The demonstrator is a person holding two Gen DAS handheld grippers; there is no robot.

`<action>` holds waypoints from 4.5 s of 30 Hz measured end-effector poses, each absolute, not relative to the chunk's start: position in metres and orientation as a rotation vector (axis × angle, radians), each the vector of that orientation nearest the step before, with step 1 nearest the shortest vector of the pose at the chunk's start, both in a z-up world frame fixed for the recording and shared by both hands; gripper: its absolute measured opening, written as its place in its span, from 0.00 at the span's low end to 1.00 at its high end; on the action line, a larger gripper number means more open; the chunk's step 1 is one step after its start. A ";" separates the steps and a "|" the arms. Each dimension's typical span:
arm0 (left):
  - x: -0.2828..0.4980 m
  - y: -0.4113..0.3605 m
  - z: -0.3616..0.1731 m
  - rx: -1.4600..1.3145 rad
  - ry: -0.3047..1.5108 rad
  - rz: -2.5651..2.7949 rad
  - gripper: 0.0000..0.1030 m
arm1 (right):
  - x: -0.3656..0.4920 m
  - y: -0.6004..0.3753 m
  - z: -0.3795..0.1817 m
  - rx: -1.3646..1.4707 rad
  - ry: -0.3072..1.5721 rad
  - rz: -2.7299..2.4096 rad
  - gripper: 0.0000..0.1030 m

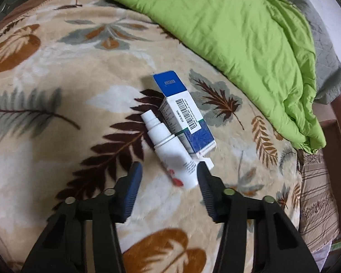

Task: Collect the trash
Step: 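Move both tools back to the bed toward the white bottle and medicine box, then grasp the white spray bottle with the left tool while the right tool grasps the medicine box, then lift the white bottle with the left tool while the right tool lifts the medicine box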

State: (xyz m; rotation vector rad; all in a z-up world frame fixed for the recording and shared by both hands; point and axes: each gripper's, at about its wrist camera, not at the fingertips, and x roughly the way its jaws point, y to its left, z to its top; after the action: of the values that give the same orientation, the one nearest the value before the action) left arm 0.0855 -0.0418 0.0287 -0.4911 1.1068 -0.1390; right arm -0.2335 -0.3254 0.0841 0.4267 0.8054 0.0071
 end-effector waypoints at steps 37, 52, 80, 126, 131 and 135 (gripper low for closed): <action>0.050 0.041 0.013 -0.260 1.036 -0.246 0.31 | 0.039 -0.184 0.083 0.017 0.874 0.320 0.57; 0.068 0.042 0.008 -0.242 1.005 -0.257 0.29 | 0.130 -0.134 0.022 -0.155 0.964 0.268 0.43; -0.103 -0.018 0.049 -0.023 0.856 -0.327 0.28 | -0.129 -0.198 0.064 0.189 0.898 0.152 0.23; -0.160 -0.048 0.071 0.115 0.736 -0.309 0.28 | -0.191 -0.207 0.062 0.172 0.807 0.065 0.36; -0.166 -0.051 0.074 0.134 0.724 -0.313 0.28 | -0.198 -0.208 0.066 0.183 0.798 0.069 0.36; -0.169 -0.053 0.075 0.143 0.717 -0.318 0.28 | -0.204 -0.209 0.069 0.192 0.796 0.072 0.36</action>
State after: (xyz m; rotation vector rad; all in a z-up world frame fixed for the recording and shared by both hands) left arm -0.1689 -0.0534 0.0754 0.1425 0.7170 -0.3181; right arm -0.2036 -0.2089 0.0688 0.1922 0.7955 0.0722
